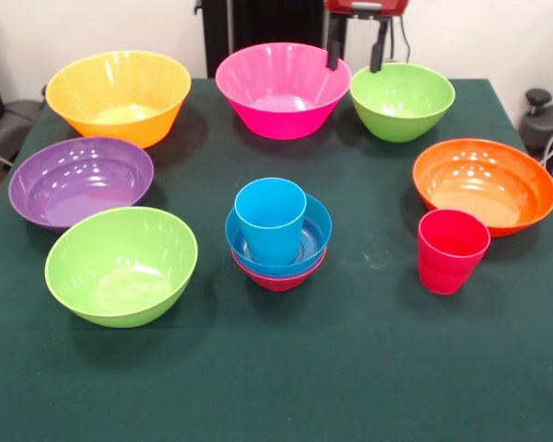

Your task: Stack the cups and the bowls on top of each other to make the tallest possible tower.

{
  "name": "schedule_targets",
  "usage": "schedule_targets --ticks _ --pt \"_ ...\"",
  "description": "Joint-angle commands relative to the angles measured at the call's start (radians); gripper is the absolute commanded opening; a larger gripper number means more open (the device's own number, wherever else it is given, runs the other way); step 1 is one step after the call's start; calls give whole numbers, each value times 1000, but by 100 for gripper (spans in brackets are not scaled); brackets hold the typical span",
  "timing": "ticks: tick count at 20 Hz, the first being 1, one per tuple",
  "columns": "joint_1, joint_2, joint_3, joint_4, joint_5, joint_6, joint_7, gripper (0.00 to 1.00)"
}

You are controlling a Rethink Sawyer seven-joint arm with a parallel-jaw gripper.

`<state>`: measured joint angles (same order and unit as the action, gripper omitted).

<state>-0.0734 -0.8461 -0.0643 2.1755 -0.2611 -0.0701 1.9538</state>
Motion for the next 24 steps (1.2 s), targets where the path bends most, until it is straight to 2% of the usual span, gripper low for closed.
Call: schedule_targets --ticks 1,10,14,17,24 --pt "102 37 -19 57 117 -20 249 100" --pt "267 63 -85 11 246 28 324 100" --pt "319 88 -112 -7 288 24 344 100" --pt "338 107 -121 -19 310 16 350 100" --pt "304 142 -87 -7 296 -45 348 100"
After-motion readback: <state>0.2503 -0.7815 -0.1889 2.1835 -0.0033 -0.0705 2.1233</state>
